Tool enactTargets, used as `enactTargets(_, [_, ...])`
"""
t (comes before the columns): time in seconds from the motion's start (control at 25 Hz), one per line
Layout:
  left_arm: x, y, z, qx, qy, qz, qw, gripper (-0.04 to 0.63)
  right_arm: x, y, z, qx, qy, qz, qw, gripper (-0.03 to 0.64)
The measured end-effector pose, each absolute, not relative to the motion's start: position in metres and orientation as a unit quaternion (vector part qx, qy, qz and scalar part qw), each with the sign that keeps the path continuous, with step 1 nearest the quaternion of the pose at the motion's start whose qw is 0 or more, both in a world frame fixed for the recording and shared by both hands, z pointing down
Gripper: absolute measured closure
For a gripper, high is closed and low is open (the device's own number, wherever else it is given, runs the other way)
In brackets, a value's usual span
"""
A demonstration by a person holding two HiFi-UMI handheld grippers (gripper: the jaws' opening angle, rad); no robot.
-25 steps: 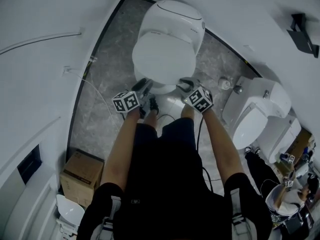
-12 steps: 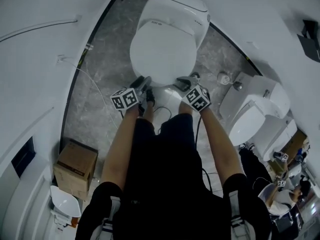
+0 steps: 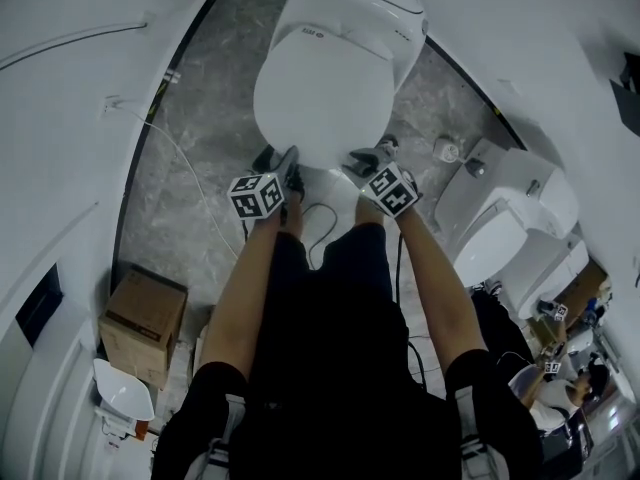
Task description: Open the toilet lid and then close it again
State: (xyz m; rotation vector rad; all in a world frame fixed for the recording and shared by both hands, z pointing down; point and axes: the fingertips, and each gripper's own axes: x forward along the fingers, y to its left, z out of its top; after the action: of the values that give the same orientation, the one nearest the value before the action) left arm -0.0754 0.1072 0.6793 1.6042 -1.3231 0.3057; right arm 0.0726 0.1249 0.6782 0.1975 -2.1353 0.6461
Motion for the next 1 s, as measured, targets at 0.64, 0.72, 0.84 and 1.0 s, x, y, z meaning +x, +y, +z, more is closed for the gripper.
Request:
enactTargets(0.64, [-0.087, 0.129, 0.739, 0.651, -0.551, 0.240, 0.463, 0.298, 0.082, 0.138, 0.748, 0.057, -0.832, 0.271, 0.480, 0.492])
enactTargets(0.72, [-0.087, 0.132, 0.748, 0.650, -0.548, 0.252, 0.463, 0.295, 0.082, 0.141, 0.756, 0.054, -0.832, 0.272, 0.481, 0.494])
enactTargets(0.84, [-0.089, 0.137, 0.762, 0.648, -0.541, 0.269, 0.464, 0.290, 0.081, 0.144, 0.768, 0.047, -0.832, 0.267, 0.483, 0.497])
enactTargets(1.0, [-0.092, 0.142, 0.779, 0.646, -0.532, 0.281, 0.470, 0.285, 0.079, 0.147, 0.782, 0.040, -0.830, 0.268, 0.488, 0.508])
